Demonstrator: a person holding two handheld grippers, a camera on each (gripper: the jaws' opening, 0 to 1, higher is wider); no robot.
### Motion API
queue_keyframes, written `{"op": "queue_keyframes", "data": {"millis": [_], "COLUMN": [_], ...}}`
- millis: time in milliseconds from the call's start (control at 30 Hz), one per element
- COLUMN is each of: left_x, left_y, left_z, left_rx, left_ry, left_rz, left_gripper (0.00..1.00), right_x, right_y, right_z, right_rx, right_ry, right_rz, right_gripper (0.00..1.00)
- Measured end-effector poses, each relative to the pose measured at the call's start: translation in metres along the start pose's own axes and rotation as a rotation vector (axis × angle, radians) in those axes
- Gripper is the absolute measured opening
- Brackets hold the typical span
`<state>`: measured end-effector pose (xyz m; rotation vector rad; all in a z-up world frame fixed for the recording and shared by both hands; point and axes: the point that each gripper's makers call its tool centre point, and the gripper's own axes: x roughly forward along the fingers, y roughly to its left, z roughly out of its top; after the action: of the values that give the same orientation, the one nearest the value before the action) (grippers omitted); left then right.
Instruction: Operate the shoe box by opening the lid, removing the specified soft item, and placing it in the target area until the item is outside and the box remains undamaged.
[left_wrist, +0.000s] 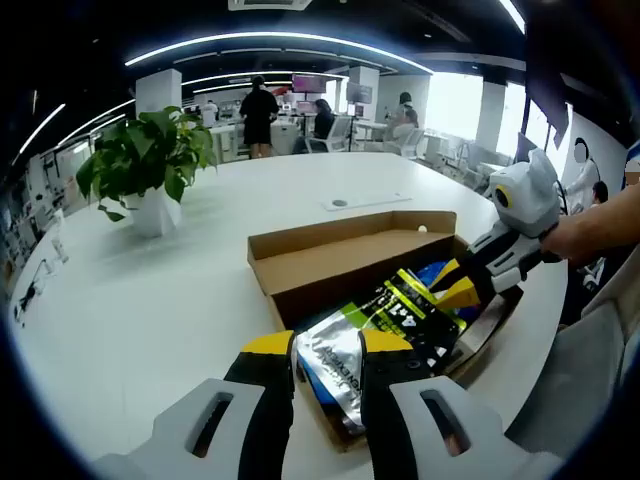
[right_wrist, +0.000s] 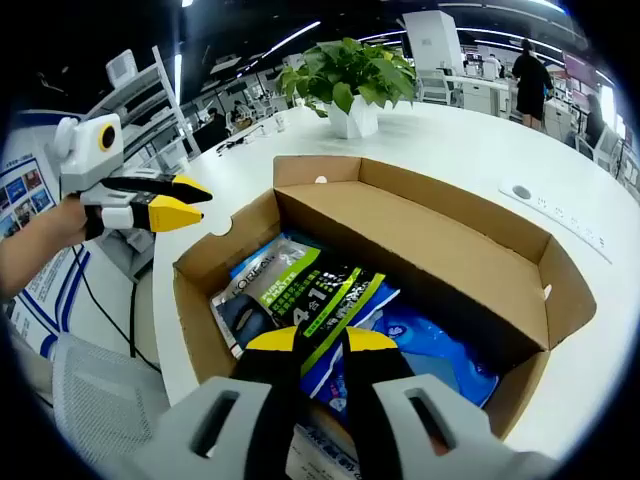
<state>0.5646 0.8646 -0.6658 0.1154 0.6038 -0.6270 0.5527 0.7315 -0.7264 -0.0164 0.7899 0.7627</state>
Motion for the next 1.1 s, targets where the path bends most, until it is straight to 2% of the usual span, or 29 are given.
{"op": "queue_keyframes", "data": {"millis": [233, 533, 1100], "left_x": [0.001, 0.0, -0.012], "left_y": [-0.001, -0.001, 0.002], "left_z": [0.0, -0.002, -0.011], "left_rx": [0.003, 0.007, -0.001], "left_ry": [0.001, 0.002, 0.012], "left_rz": [-0.007, -0.01, 0.004], "left_gripper": [0.22, 0.22, 0.23], "right_x": [0.0, 0.002, 0.015], "right_y": [0.0, -0.008, -0.013], "right_z": [0.0, 0.012, 0.014], "right_rx": [-0.032, -0.054, -0.136], "right_ry": [0.005, -0.012, 0.06], "right_rz": [-0.012, -0.022, -0.013], "right_gripper": [0.16, 0.2, 0.23]}}
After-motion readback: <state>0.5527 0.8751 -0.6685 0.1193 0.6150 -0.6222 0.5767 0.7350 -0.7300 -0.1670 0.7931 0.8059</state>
